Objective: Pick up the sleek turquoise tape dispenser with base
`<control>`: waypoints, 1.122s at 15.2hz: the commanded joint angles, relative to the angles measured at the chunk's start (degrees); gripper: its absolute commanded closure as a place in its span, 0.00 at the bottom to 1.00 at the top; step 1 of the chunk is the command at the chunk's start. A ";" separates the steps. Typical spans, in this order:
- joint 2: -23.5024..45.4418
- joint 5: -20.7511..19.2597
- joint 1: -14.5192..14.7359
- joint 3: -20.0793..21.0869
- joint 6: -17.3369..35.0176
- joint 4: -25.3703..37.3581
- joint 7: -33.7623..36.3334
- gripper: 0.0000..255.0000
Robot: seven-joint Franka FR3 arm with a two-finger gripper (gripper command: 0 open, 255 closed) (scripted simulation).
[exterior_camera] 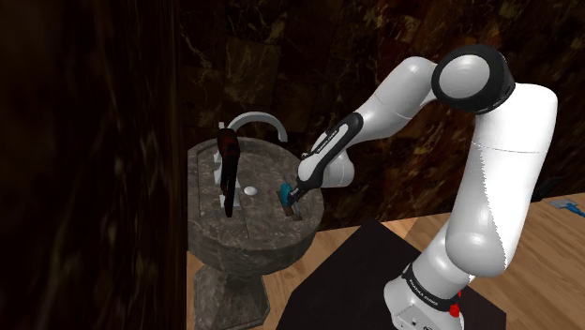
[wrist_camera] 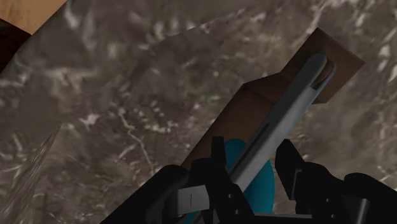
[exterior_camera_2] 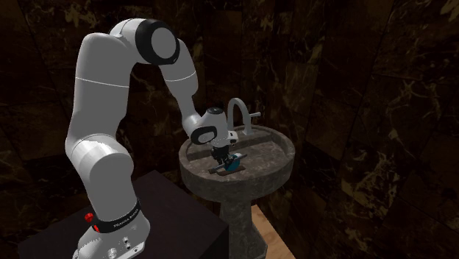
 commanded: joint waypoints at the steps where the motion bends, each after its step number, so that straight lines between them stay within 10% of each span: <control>1: 0.04 -0.01 -0.01 -0.04 0.00 -0.01 0.00 1.00; 17: -11.84 -8.62 6.42 -8.26 -9.75 -2.33 7.75 1.00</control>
